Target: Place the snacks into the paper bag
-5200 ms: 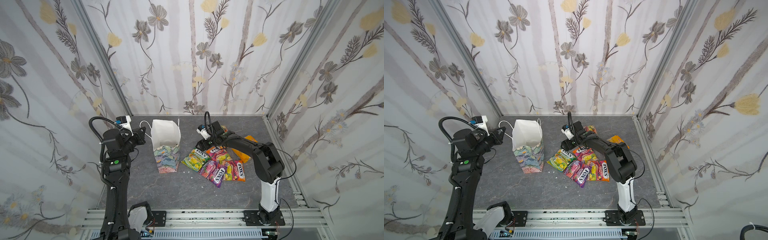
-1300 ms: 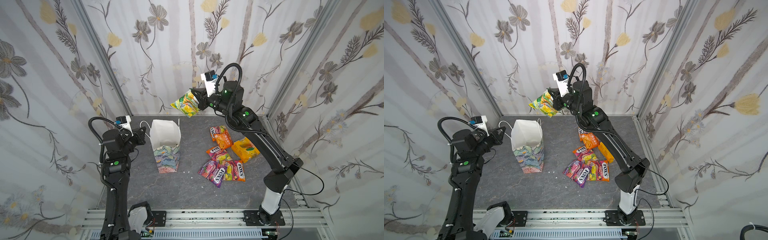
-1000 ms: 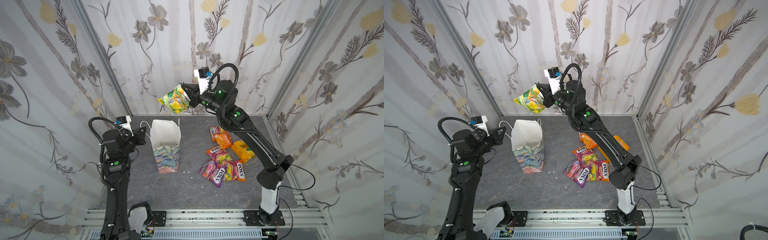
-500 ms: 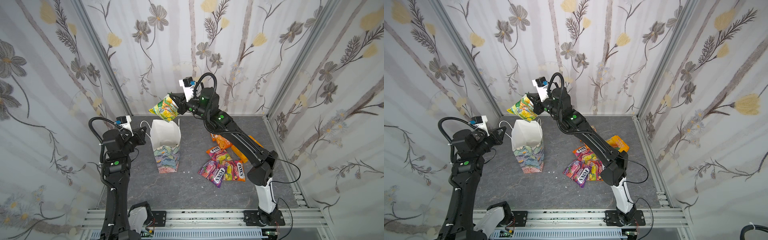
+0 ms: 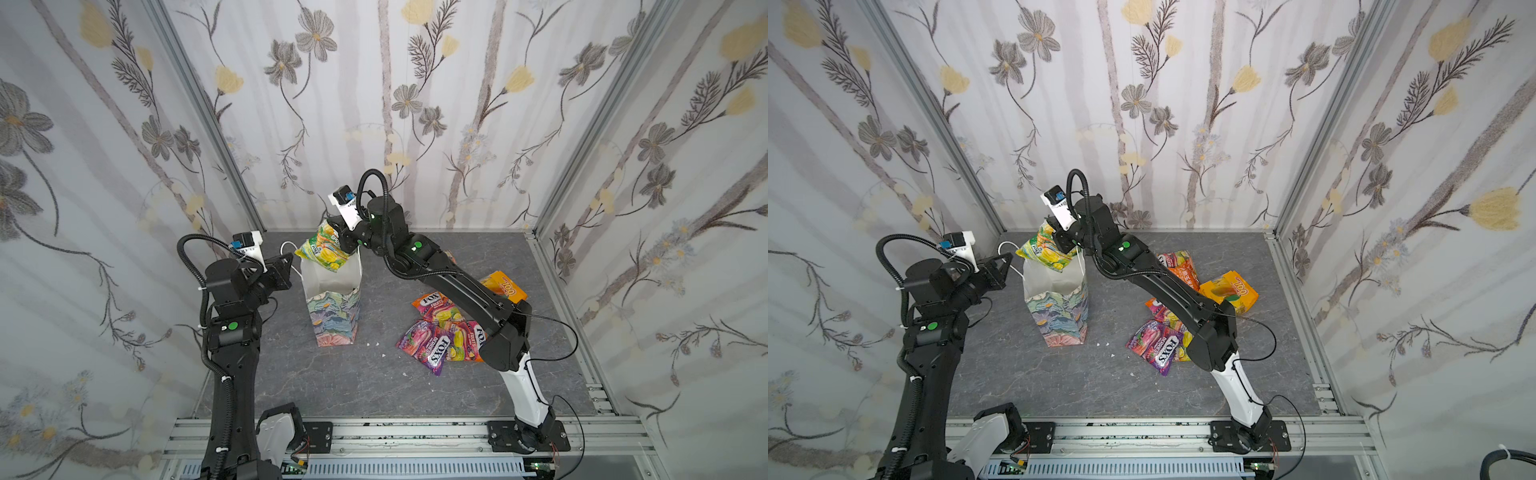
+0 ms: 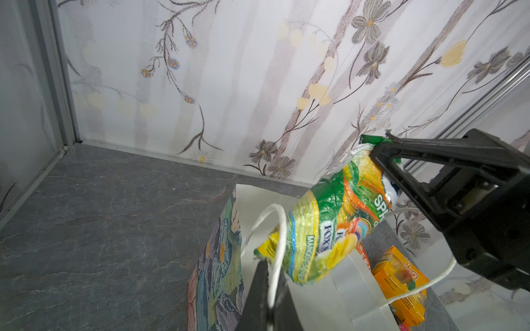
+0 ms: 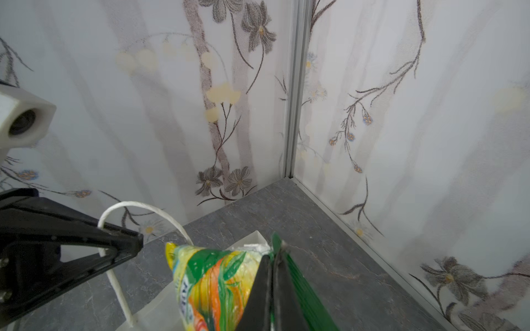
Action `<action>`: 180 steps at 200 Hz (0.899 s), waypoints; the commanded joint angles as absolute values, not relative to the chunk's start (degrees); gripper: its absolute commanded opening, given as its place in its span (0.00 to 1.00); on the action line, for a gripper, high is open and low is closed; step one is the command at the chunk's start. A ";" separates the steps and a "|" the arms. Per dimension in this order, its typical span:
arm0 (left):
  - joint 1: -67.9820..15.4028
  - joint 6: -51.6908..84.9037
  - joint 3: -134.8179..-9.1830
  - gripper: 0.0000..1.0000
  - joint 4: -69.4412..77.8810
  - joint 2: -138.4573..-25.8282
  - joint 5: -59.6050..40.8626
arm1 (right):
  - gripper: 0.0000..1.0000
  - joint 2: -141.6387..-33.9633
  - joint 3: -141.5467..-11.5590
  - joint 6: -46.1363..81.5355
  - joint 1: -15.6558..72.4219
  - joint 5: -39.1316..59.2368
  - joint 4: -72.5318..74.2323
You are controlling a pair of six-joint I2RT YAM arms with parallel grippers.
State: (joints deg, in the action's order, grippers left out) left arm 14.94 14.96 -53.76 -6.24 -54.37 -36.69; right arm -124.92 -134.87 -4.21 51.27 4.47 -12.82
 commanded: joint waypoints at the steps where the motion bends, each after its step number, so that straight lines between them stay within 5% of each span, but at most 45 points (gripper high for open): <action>1: 15.00 14.94 -53.61 0.00 -4.31 -54.33 -37.18 | 0.00 -125.09 -135.64 -11.63 52.81 -3.78 -12.57; 109: 14.98 14.70 -53.62 0.00 -4.57 -54.01 -36.68 | 0.01 -126.65 -135.67 -24.31 57.18 -18.07 -12.41; 126: 14.95 14.69 -53.61 0.00 -4.57 -53.99 -36.60 | 0.08 -127.16 -135.63 -25.64 57.72 -19.63 -12.19; 140: 15.02 14.70 -53.61 0.00 -4.57 -53.94 -36.70 | 0.24 -127.21 -135.70 -26.34 58.08 -20.28 -11.95; 180: 14.94 14.68 -53.61 0.00 -4.58 -53.89 -36.73 | 0.31 -127.05 -135.70 -28.09 59.05 -20.68 -11.19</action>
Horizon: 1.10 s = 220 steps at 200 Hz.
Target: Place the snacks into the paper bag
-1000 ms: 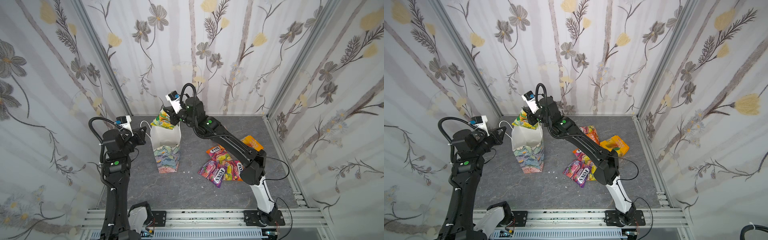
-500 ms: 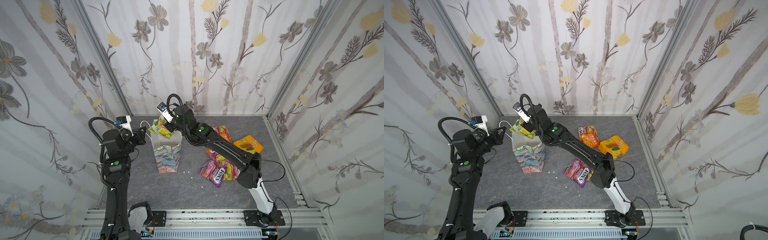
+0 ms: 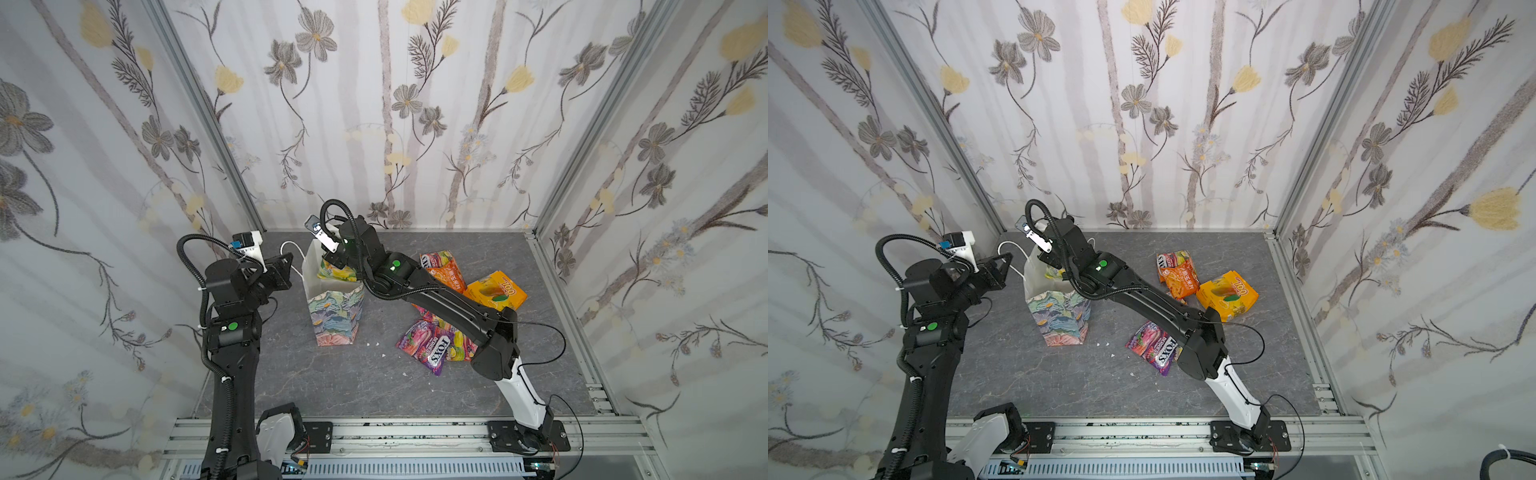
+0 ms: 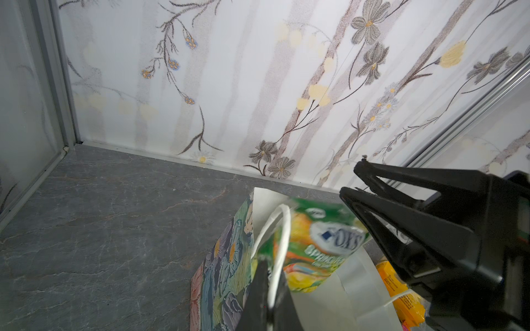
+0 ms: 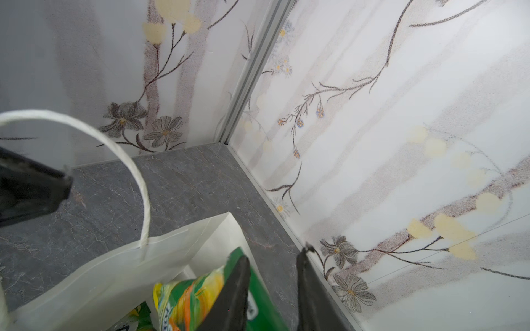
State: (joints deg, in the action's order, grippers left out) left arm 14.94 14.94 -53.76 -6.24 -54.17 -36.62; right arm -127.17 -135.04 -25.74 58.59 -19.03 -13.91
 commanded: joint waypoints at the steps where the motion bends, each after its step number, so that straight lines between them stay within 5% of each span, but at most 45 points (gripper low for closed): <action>1: 14.94 14.68 -53.61 0.00 -4.53 -53.88 -36.73 | 0.31 -127.07 -135.70 -28.11 59.06 -20.71 -11.22; 110: 14.97 14.68 -53.61 0.00 -4.50 -53.74 -36.39 | 0.33 -125.12 -135.67 -25.44 59.51 -15.83 -11.40; 220: 14.98 15.11 -53.60 0.00 -4.42 -53.88 -36.55 | 0.37 -111.66 -129.88 -12.74 57.76 -5.68 -21.60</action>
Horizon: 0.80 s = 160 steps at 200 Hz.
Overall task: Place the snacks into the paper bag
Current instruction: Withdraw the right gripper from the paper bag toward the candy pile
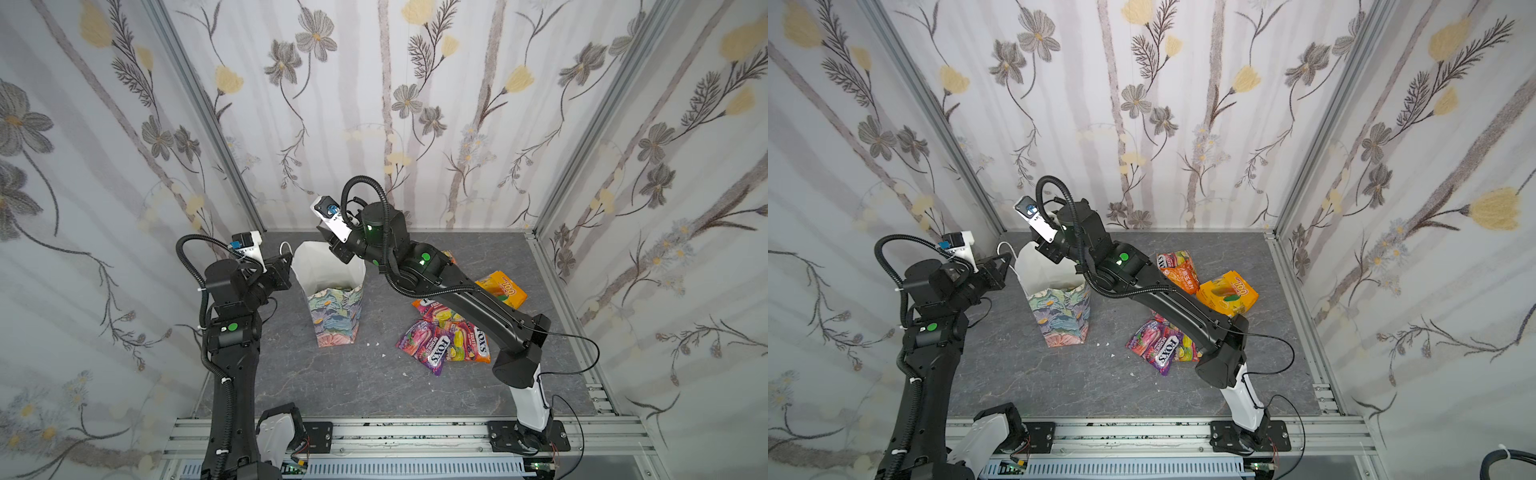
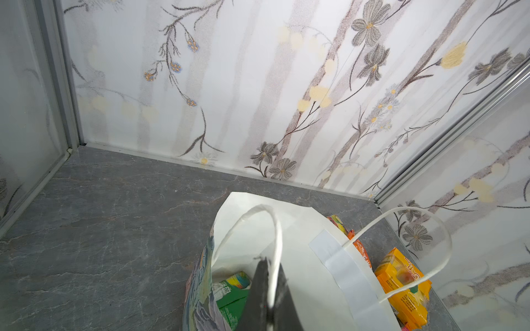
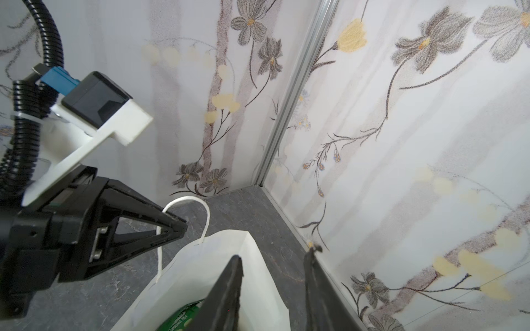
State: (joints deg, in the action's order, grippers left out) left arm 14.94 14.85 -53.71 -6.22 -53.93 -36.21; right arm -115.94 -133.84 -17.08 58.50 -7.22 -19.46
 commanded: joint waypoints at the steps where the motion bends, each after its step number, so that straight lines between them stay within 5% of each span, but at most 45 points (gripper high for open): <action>1: 14.96 15.11 -53.56 0.00 -4.36 -53.88 -36.56 | 0.37 -111.38 -129.45 -12.65 57.75 -5.74 -21.57; 119: 14.95 15.34 -53.59 0.00 -4.11 -53.82 -35.49 | 0.58 -77.88 -84.11 0.13 50.17 -24.15 -20.88; 160: 14.99 15.08 -53.61 0.00 -4.57 -54.41 -35.28 | 0.65 -73.05 -69.80 6.22 39.63 -8.11 -21.81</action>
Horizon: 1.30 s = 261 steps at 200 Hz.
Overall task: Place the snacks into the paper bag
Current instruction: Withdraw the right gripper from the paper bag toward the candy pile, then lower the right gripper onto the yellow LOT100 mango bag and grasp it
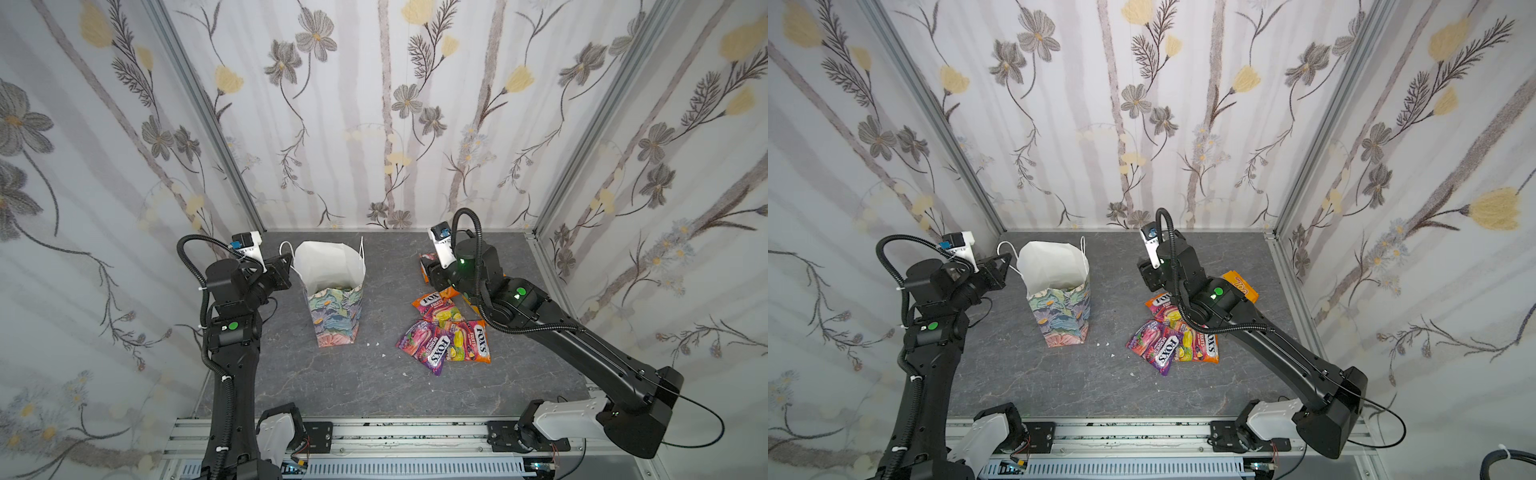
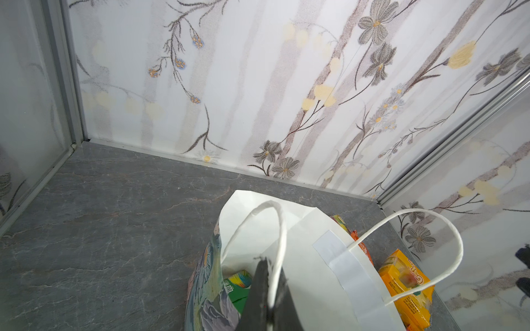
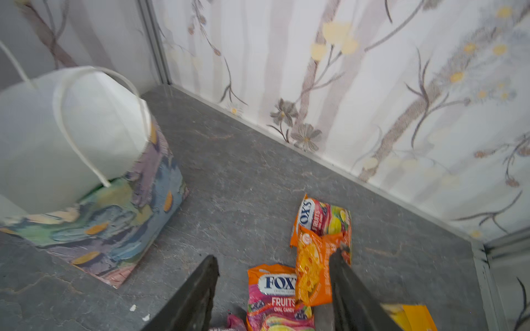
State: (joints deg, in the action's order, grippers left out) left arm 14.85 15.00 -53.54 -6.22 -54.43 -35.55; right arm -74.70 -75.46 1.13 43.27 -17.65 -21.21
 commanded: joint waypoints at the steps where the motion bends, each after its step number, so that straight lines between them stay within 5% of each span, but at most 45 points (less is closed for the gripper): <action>1: 14.96 15.05 -53.61 0.00 -4.57 -54.41 -35.30 | 0.65 -73.09 -69.53 6.23 39.50 -7.75 -21.80; 30: 14.98 15.21 -53.48 0.00 -4.32 -54.41 -35.34 | 0.70 -75.26 -65.50 5.98 36.89 0.18 -22.02; 188: 14.94 15.29 -53.44 0.00 -4.55 -54.54 -35.77 | 0.76 -92.79 -62.17 3.07 33.23 11.51 -23.12; 217: 14.96 15.55 -53.26 0.00 -4.20 -54.82 -35.85 | 0.74 -92.60 -61.02 5.71 31.53 7.41 -22.63; 261: 14.98 16.16 -53.09 0.00 -3.59 -55.37 -36.30 | 0.69 -87.45 -60.10 7.84 31.00 -11.98 -22.41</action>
State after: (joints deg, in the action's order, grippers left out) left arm 14.94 15.25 -53.23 -5.78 -54.98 -35.62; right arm -89.78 -60.40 5.63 31.07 0.01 -23.38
